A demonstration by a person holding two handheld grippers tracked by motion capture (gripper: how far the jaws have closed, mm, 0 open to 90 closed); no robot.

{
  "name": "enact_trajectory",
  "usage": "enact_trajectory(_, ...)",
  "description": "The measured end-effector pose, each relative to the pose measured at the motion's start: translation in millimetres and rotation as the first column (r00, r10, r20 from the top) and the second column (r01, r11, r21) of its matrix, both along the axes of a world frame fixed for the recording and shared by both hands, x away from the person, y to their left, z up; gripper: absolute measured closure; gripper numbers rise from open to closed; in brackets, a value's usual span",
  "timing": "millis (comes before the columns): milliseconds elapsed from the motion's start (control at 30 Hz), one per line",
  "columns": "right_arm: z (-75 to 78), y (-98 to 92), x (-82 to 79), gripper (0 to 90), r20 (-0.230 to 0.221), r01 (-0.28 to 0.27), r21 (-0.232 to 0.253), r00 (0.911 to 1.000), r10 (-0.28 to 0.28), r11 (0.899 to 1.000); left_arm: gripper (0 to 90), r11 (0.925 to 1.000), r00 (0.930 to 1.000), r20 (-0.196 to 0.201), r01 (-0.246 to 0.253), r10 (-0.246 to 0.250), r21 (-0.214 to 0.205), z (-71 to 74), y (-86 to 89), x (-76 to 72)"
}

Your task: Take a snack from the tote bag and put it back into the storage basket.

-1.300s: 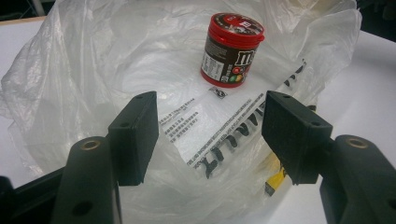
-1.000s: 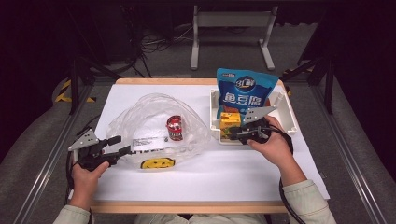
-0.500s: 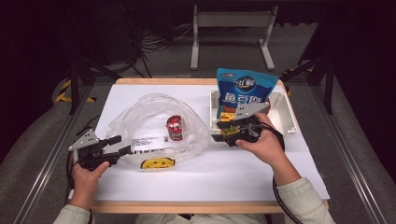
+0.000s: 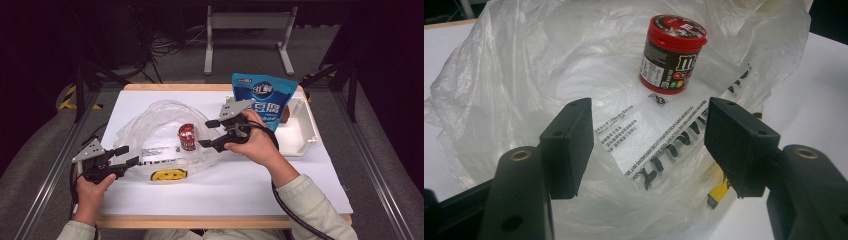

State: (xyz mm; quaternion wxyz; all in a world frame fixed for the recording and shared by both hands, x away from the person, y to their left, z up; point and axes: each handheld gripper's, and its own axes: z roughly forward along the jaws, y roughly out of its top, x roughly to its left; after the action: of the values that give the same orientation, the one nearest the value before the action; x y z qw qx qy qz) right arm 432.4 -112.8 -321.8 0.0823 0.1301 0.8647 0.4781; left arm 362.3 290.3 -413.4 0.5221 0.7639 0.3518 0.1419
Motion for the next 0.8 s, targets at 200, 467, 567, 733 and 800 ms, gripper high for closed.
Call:
enact_trajectory(200, -7.2, 17.8, 10.4, 24.9, -0.006, -0.005, 0.017, 1.0000, 0.005, 1.000, 37.0, 1.0000, 1.0000, -0.002, 0.000, 0.000, 0.002, -0.1, 0.2, 0.0)
enact_trajectory(467, -18.9, 46.7, 24.4, 24.1, -0.004, -0.016, -0.002, 0.9999, 0.016, 1.000, 37.0, 1.0000, 1.0000, 0.003, 0.007, -0.007, 0.005, 0.3, -0.6, 1.2)
enact_trajectory(567, -20.1, 54.6, 26.4, 23.2, -0.010, -0.020, -0.019, 0.9998, 0.019, 1.000, 37.0, 1.0000, 1.0000, -0.002, 0.005, -0.005, 0.003, 0.1, -0.6, 1.1)
enact_trajectory(733, -21.5, 70.5, 30.6, 22.4, -0.004, -0.030, -0.041, 0.9995, 0.030, 0.999, 37.0, 1.0000, 1.0000, 0.001, 0.007, -0.007, 0.005, 0.2, -0.4, 1.2)
enact_trajectory(800, -22.9, 75.4, 32.6, 22.3, -0.005, -0.029, -0.047, 0.9996, 0.028, 0.998, 37.0, 1.0000, 1.0000, 0.001, 0.006, -0.006, 0.004, 0.2, -0.1, 1.1)
